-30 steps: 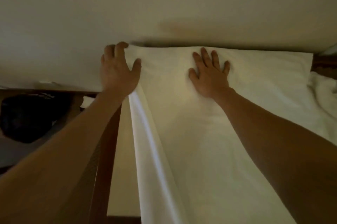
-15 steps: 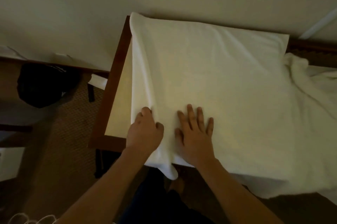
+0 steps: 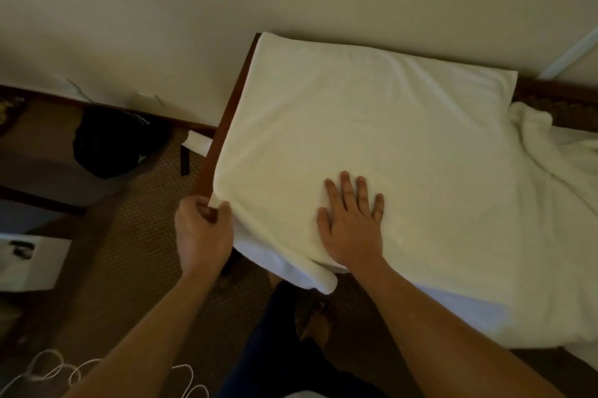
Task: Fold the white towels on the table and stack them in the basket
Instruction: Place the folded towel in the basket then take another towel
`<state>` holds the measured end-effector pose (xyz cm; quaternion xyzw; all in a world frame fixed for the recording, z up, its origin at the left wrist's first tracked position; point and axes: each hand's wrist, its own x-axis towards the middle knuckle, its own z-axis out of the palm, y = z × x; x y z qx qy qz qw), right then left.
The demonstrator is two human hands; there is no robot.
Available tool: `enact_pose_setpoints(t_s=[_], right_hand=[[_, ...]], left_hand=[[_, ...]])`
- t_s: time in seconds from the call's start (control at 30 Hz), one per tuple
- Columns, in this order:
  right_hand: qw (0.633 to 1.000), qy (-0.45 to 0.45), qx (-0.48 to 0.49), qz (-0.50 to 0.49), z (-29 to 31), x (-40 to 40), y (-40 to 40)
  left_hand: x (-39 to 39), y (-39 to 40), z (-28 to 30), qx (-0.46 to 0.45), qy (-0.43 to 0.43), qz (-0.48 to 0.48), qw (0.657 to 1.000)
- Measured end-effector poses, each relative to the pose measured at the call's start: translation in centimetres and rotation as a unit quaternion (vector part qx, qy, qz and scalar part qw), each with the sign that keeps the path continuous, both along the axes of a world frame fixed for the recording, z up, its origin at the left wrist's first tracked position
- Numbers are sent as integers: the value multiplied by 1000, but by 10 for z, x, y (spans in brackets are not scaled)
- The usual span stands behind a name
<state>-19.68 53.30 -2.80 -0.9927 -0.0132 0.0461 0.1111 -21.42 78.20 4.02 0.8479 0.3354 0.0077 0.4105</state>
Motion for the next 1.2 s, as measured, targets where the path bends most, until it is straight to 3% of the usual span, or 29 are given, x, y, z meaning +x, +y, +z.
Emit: enact_pose_setpoints(t_s=[0.13, 0.3, 0.47, 0.63, 0.73, 0.77, 0.83, 0.9, 0.97, 1.03, 1.2], right_hand=[[1000, 7, 23, 5, 2, 1, 1], [1000, 16, 20, 4, 4, 0, -1], [1000, 14, 13, 6, 3, 0, 0], [1000, 13, 5, 15, 1, -1, 0], [1000, 12, 4, 16, 0, 0, 2], [1000, 8, 2, 15, 0, -1, 4], [999, -11, 4, 34, 2, -4, 11], [996, -28, 12, 83, 3, -11, 23], [993, -20, 12, 116, 2, -16, 34], [994, -1, 0, 114, -1, -16, 37], [997, 16, -29, 76, -2, -7, 8]], left_hand=[[-42, -49, -8, -114, 97, 10, 989], [-39, -68, -12, -142, 84, 50, 985], [-45, -30, -4, -123, 74, 6, 990], [-44, 24, -20, -44, 99, 94, 990], [-41, 20, -27, -11, 60, 145, 988], [-40, 14, -27, 52, 21, 114, 992], [-33, 3, -28, 197, -62, -59, 977], [-16, -4, -34, 262, -48, -283, 921], [3, -2, -47, 295, 20, -406, 865], [16, 10, -59, 324, 62, -418, 846], [23, 26, -59, 328, 100, -359, 868]])
